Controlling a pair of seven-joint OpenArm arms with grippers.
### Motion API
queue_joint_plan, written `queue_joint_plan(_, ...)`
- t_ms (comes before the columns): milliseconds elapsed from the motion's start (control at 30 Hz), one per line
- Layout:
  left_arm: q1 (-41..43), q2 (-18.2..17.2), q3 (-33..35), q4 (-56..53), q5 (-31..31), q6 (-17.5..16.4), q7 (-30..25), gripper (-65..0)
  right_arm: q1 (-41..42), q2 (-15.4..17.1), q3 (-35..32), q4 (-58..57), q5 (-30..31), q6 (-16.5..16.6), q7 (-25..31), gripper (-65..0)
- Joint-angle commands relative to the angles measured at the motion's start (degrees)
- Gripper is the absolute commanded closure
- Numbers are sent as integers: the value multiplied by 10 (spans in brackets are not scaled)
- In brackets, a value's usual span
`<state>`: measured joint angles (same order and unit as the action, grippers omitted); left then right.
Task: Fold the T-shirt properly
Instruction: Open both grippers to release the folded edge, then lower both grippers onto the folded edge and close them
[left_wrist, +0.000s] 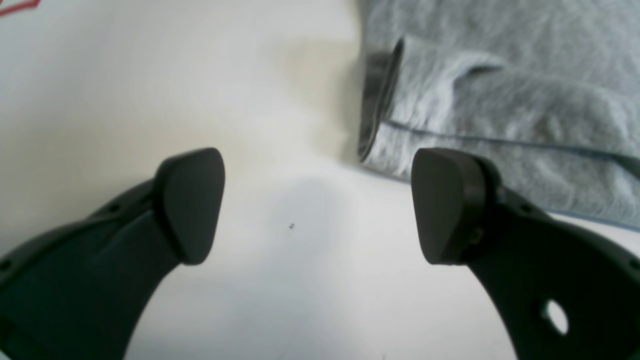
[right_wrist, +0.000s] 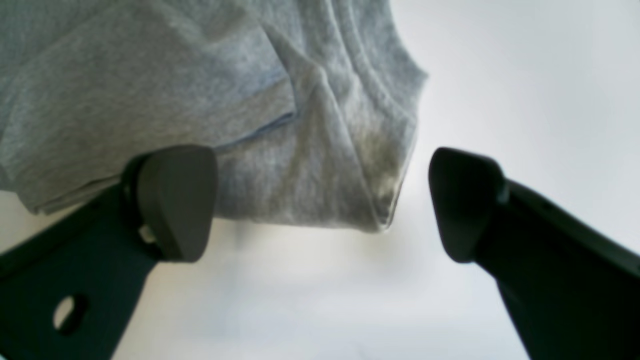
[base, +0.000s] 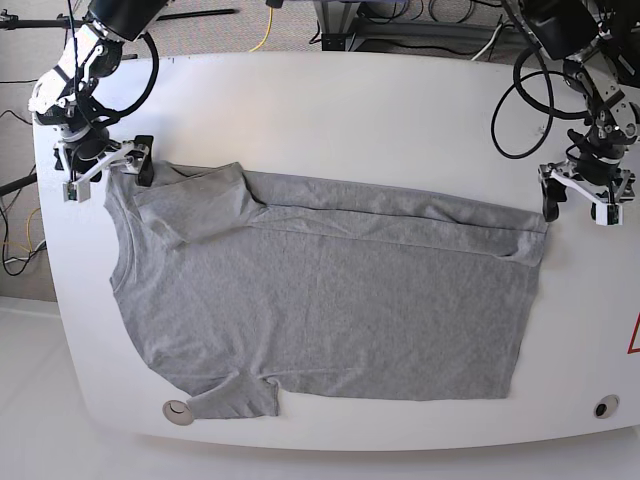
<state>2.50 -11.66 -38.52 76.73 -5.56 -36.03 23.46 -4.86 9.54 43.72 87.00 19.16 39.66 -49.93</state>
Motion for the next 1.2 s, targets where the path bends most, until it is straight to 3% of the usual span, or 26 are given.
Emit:
queue_joint_plan(0, -8, -9, -1, -8, -10, -1, -15, -549, 4, 11, 1, -13, 6, 3, 29, -647)
queue_joint_plan(133, -9, -9, -1, -11, -10, -2, -16, -549, 4, 11, 1, -29, 6, 3, 38, -619)
queue_joint_plan(233, -9, -9, 0, -11, -10, -2, -16, -549, 4, 11, 1, -32, 6, 3, 39, -510)
queue_joint_plan(333, -9, -8, 1, -11, -10, -2, -16, -548, 4, 11, 1, -32, 6, 3, 39, -329)
queue_joint_plan(433, -10, -6, 2, -11, -10, -2, -16, -548, 4, 11, 1, -32, 6, 3, 39, -87)
queue_joint_plan(500, -14, -6, 2, -11, -10, -2, -16, -546, 5, 11, 1, -32, 6, 3, 39, 0)
queue_joint_plan(633, -31, -6, 2, -13, -9, -2, -16, -546, 4, 11, 2, -31, 6, 3, 38, -40)
queue_joint_plan(767, -37, -5, 3, -13, -9, -2, -16, -546, 2, 11, 2, -31, 6, 3, 38, 0)
queue_joint_plan(1167, -53, 13, 65, -13, -10, -1, -16, -545, 2, 11, 1, -31, 7, 3, 37, 0)
